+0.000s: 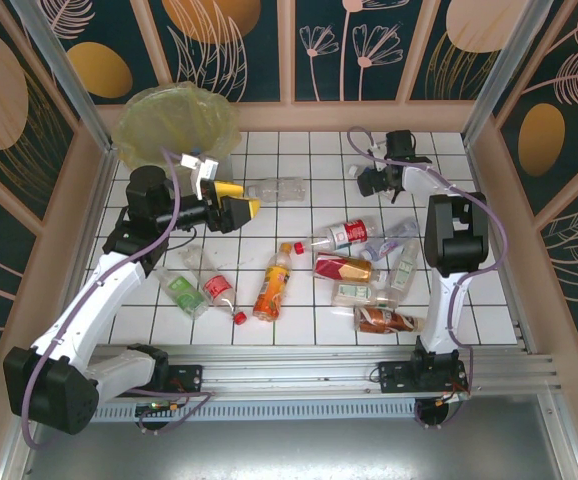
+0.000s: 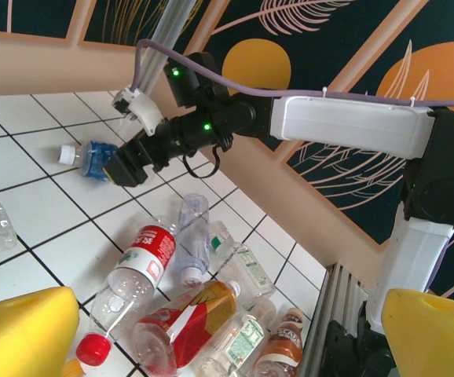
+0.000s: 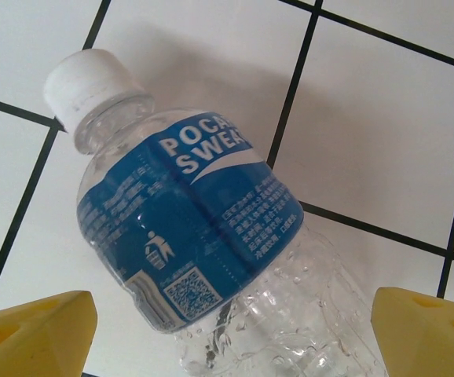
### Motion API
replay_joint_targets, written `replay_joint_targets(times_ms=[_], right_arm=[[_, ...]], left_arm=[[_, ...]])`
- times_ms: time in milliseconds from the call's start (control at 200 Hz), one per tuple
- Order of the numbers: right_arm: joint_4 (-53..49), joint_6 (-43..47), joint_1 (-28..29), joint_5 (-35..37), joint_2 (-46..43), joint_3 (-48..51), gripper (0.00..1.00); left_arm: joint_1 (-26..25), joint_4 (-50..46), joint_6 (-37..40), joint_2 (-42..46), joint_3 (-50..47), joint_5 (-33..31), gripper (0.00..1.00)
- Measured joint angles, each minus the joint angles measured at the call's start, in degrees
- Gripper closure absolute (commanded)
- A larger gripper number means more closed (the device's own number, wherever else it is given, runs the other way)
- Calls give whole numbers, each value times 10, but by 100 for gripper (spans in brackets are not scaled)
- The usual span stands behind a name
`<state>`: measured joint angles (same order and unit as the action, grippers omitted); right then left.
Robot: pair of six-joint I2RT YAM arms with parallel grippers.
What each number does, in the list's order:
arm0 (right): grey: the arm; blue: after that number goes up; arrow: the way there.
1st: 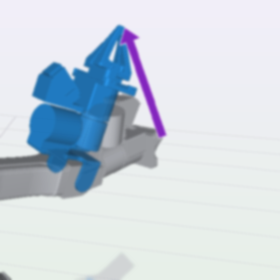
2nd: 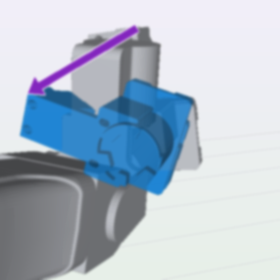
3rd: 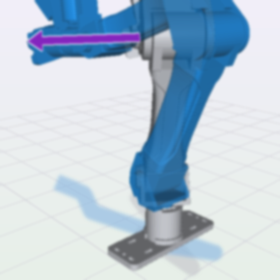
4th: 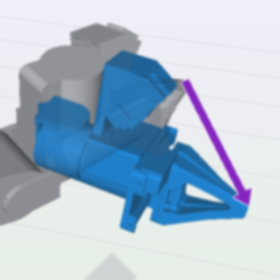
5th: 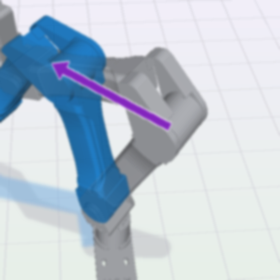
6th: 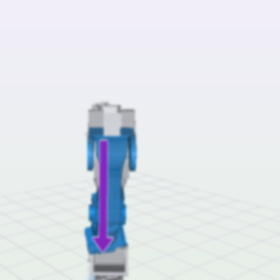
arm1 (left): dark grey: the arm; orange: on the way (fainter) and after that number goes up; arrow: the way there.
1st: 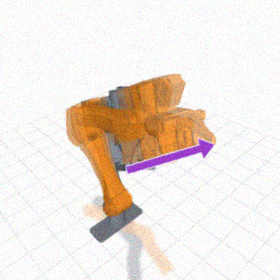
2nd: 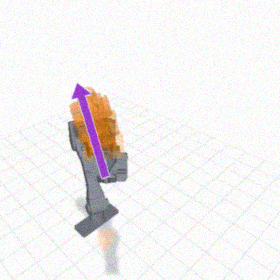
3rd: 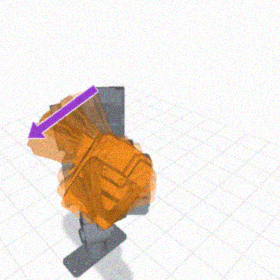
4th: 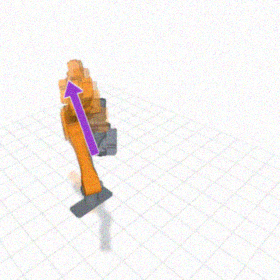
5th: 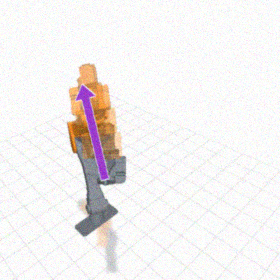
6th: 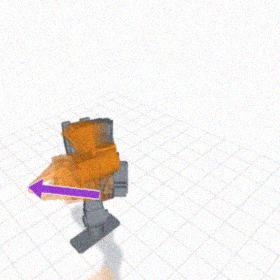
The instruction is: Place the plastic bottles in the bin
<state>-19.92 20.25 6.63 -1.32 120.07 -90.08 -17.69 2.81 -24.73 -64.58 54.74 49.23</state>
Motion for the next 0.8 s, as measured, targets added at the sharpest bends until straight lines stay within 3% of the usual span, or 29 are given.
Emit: replay_joint_targets(times_ms=[335, 656, 796], right_arm=[[5, -7, 3, 7, 0, 30, 13], [10, -21, 10, 26, 4, 30, 24], [11, -27, 10, 33, 17, 29, 22]], left_arm=[[0, 0, 0, 0, 0, 0, 1], [0, 0, 0, 0, 0, 0, 1], [0, 0, 0, 0, 0, 0, 1]])
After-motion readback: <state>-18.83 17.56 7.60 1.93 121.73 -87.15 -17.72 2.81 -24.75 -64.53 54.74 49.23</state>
